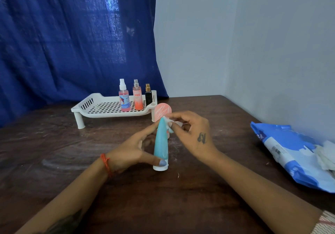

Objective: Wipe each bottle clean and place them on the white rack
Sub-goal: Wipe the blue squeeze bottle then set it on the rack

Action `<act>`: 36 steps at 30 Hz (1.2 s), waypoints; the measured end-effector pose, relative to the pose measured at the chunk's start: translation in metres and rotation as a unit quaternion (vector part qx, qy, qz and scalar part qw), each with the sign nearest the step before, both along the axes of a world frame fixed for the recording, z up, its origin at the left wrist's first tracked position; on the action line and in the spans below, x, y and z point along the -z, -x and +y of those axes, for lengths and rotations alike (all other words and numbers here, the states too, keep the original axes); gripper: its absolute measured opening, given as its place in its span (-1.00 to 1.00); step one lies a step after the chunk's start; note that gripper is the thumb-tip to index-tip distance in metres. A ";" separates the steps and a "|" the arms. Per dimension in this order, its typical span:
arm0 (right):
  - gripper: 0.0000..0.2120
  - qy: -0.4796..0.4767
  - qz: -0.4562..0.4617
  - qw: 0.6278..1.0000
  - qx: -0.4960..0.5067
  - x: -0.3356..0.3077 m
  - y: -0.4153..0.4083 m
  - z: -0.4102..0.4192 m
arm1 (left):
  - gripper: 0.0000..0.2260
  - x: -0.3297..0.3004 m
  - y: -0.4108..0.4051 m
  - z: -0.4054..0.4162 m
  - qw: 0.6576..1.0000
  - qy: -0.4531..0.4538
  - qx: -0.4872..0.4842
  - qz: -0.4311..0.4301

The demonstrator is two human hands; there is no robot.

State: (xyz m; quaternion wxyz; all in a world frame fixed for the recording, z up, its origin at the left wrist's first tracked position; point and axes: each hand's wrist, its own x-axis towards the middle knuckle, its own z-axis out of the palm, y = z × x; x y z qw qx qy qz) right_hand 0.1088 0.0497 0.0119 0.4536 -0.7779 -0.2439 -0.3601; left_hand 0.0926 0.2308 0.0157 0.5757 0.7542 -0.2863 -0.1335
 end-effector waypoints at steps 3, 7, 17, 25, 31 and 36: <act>-0.77 -0.009 -0.020 1.000 0.020 -0.001 -0.001 0.000 | -0.08 0.000 -0.002 0.002 1.000 0.022 -0.004 0.015; -0.75 0.044 -0.066 0.997 0.013 0.000 0.002 0.001 | -0.05 -0.001 0.000 0.000 0.999 0.035 -0.005 0.011; -0.80 0.026 -0.042 0.998 0.035 0.002 0.000 -0.002 | -0.05 0.001 -0.003 0.002 0.998 0.049 -0.009 0.037; -0.75 0.103 -0.096 0.990 0.002 0.006 0.001 0.003 | -0.16 0.002 -0.005 0.003 0.998 0.048 -0.022 0.037; -0.77 0.094 -0.084 0.992 0.031 0.007 -0.003 0.001 | -0.16 0.003 -0.007 0.003 0.998 0.054 -0.017 0.037; -0.71 0.045 -0.100 0.993 0.037 0.003 0.002 0.004 | -0.18 0.001 -0.006 0.003 0.998 0.047 -0.019 0.038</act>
